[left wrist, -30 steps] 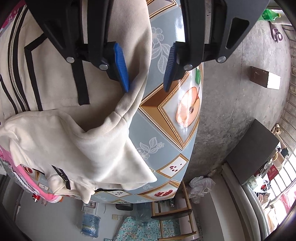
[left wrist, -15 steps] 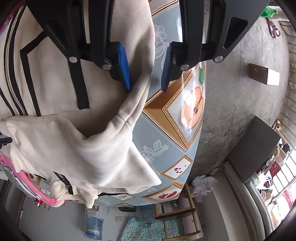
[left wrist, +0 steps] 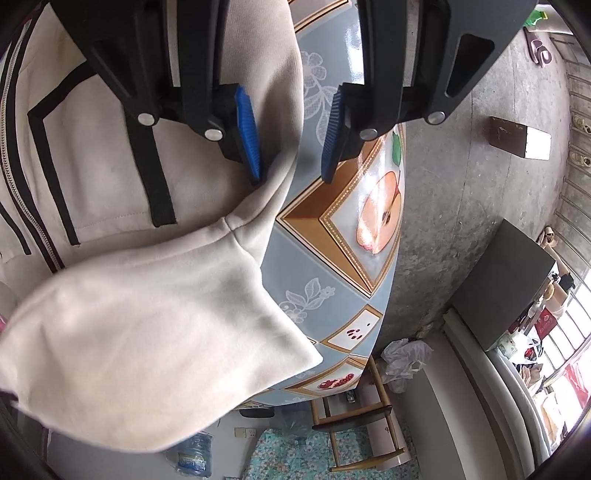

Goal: Fold large clothes

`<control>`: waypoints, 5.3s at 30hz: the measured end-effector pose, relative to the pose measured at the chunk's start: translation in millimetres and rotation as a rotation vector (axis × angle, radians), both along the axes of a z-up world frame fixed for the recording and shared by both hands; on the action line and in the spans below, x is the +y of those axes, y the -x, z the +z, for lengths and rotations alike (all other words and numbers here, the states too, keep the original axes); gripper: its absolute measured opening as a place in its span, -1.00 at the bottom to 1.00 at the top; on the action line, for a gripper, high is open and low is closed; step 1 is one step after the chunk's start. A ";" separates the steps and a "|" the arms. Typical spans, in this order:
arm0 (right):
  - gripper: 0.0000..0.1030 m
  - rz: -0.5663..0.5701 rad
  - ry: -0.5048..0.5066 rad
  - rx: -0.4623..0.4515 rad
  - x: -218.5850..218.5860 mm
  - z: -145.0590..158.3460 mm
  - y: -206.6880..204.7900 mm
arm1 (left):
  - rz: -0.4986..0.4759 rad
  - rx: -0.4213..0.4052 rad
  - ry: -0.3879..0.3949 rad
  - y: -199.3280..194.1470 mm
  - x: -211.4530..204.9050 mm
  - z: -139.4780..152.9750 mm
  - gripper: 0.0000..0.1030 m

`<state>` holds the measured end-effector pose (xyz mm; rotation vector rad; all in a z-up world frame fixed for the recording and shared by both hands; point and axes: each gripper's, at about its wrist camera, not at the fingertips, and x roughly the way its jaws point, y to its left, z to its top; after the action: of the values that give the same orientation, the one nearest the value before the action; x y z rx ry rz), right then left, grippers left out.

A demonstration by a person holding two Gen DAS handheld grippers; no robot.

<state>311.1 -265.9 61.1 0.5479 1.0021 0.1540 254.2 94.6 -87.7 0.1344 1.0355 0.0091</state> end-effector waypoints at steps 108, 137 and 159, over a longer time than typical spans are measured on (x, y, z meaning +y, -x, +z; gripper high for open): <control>-0.10 0.255 0.191 -0.225 97.8 15.5 -7.1 | -0.062 -0.067 0.252 -38.6 -17.6 35.0 0.90; -0.06 0.083 0.056 -0.037 -103.3 -75.6 76.6 | 0.106 0.174 0.408 -159.5 -18.4 -4.3 -0.38; -0.06 -0.012 0.079 -0.045 -134.8 -75.5 88.8 | 0.102 -0.003 0.447 -118.9 -33.9 68.3 -0.97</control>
<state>222.3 -400.7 -14.4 0.4759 0.9570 0.1152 373.1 60.7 -19.4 -0.3245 1.0176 -0.1295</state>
